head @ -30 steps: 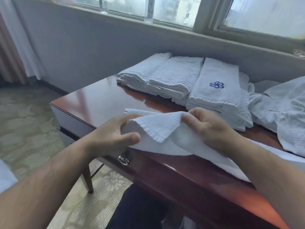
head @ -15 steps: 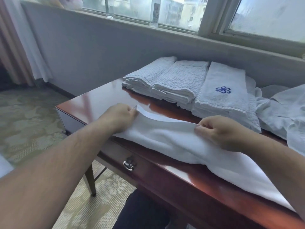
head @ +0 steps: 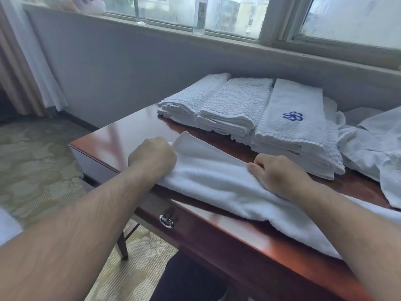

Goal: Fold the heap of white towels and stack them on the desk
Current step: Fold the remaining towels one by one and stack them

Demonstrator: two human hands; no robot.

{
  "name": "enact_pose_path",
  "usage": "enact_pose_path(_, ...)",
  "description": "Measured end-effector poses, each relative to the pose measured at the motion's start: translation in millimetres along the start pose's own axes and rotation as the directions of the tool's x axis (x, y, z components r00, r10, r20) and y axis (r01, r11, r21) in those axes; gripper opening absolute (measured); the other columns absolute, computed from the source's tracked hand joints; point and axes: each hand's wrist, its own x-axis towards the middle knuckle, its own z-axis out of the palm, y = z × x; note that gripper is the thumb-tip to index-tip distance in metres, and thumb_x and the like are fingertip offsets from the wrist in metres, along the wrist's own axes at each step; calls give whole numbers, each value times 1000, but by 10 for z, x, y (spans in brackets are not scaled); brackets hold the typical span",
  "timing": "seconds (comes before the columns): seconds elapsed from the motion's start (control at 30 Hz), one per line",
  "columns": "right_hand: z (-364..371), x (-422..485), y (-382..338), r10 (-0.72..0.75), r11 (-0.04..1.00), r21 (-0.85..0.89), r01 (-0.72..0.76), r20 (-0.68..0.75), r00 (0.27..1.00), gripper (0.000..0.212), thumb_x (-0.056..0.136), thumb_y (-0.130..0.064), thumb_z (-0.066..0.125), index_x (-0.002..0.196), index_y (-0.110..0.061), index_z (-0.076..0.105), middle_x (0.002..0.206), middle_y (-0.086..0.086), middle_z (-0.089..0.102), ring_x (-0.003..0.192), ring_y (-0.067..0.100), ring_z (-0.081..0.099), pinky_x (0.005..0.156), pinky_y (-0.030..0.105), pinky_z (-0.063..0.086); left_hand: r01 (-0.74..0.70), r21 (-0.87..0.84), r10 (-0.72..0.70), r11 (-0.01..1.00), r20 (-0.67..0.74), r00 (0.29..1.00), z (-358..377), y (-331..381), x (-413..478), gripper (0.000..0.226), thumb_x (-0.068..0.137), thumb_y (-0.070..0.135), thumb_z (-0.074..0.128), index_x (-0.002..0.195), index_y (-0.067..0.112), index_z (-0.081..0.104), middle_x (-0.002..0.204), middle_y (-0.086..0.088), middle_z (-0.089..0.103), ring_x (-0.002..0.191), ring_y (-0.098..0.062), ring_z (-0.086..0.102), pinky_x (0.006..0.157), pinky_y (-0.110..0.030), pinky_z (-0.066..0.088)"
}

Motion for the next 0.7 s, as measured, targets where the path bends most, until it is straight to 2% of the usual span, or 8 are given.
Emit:
enact_pose_path(0.1,18,33,52,-20,998,66,18,23,1000,32,99,-52,47,84,-27,60,80,-9,65,81,17,61,74,38,50,21,59,-22,998,15,1000,-7,26,-30,28,92,21,39,109,16,61,117,-12,64,90,-32,52,77,-35,41)
enact_pose_path(0.27,29,51,78,-106,994,16,110,-160,981,30,101,-53,40,87,-30,52,72,-12,55,72,20,54,64,36,40,44,95,-44,995,-3,999,-69,-6,-188,30,94,21,35,109,19,61,120,-12,64,86,-29,46,74,-36,35)
enact_pose_path(0.4,53,87,69,-40,999,-19,39,-63,997,41,97,-62,42,77,-30,55,74,-12,60,70,9,55,62,35,43,29,60,-23,998,-100,995,-67,-11,-258,19,96,19,35,104,15,51,116,-15,62,87,-31,47,73,-38,35)
enact_pose_path(0.47,73,85,89,-36,999,32,38,-61,998,34,96,-56,44,78,-30,58,75,-12,64,73,10,59,66,36,49,-81,3,79,997,-224,971,-19,-21,-333,21,95,16,38,113,14,48,119,-12,56,99,-34,47,78,-42,36)
enact_pose_path(0.53,80,86,95,-74,993,88,80,-65,995,25,98,-47,46,84,-30,58,81,-10,67,77,14,60,71,37,50,-283,21,277,959,-286,917,71,-6,-466,35,93,15,46,127,19,49,128,-7,51,116,-31,42,91,-45,34)
enact_pose_path(0.6,79,107,67,-117,981,136,136,-140,983,20,101,-45,45,92,-30,56,84,-10,64,79,18,57,73,39,48,-410,57,413,910,-198,889,152,28,-618,41,96,24,48,137,27,48,140,-1,46,129,-27,37,102,-44,32)
enact_pose_path(0.67,66,143,36,-121,981,123,148,-201,972,19,102,-46,46,96,-31,55,84,-9,59,80,20,52,73,38,44,-404,85,410,911,-62,910,227,37,-688,46,101,38,41,146,34,41,153,1,36,140,-25,29,111,-43,26)
enact_pose_path(0.7,64,164,24,-104,988,93,122,-172,980,21,101,-49,47,95,-31,56,84,-8,60,81,20,53,72,37,45,-386,112,389,916,-4,921,249,23,-686,48,102,42,36,149,36,37,159,1,29,144,-25,24,114,-42,23)
